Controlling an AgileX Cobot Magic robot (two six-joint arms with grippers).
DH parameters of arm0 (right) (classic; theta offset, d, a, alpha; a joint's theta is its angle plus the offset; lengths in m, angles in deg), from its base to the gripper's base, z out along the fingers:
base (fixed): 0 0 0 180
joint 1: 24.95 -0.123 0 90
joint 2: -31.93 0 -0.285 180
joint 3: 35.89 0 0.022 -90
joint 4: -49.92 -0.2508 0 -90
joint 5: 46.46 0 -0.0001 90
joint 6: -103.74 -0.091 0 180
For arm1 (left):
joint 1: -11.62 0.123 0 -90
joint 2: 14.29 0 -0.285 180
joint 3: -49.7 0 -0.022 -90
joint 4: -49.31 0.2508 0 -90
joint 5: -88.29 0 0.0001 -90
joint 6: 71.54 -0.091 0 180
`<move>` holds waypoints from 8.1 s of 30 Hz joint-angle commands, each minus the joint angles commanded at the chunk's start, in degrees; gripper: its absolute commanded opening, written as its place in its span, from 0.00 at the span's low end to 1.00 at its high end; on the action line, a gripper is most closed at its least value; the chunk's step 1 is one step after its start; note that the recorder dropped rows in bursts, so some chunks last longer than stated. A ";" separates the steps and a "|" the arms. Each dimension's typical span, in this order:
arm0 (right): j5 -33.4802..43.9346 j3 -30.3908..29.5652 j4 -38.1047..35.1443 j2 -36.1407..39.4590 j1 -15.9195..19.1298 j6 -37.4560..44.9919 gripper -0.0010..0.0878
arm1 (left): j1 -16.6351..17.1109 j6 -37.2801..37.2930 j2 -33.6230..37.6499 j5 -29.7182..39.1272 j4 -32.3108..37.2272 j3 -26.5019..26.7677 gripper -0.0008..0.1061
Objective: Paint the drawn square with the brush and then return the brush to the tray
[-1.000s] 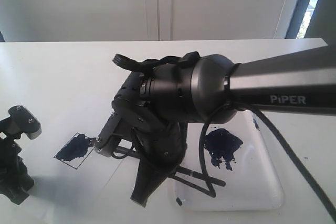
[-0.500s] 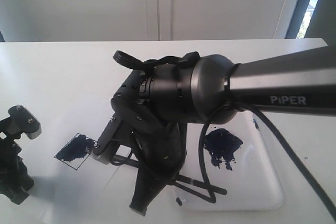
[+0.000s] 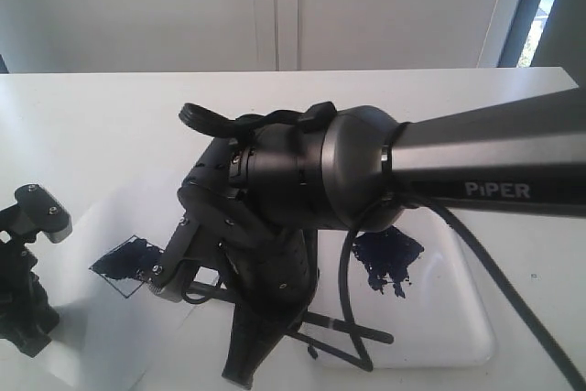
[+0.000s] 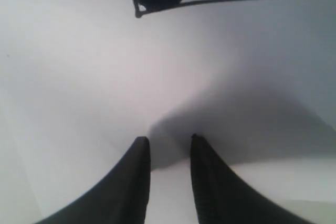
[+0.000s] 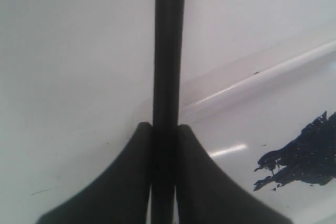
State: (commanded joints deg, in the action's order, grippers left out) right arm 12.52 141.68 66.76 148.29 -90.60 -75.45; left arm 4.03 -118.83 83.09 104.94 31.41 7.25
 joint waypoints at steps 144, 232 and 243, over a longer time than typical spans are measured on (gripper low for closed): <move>-6.53 4.17 -0.10 0.66 0.00 -0.40 0.01 | -5.75 3.82 1.01 -0.59 5.37 0.00 0.32; -1.66 10.01 10.43 6.94 0.01 -3.97 0.01 | -5.75 4.04 1.01 -0.17 5.12 0.00 0.32; -6.85 10.89 8.51 8.22 0.01 -2.09 0.01 | -5.75 4.04 1.01 -0.30 5.12 0.00 0.32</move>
State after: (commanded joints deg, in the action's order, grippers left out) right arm 5.67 152.57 75.26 156.51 -90.58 -77.54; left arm -1.72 -114.79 84.10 104.64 36.53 7.25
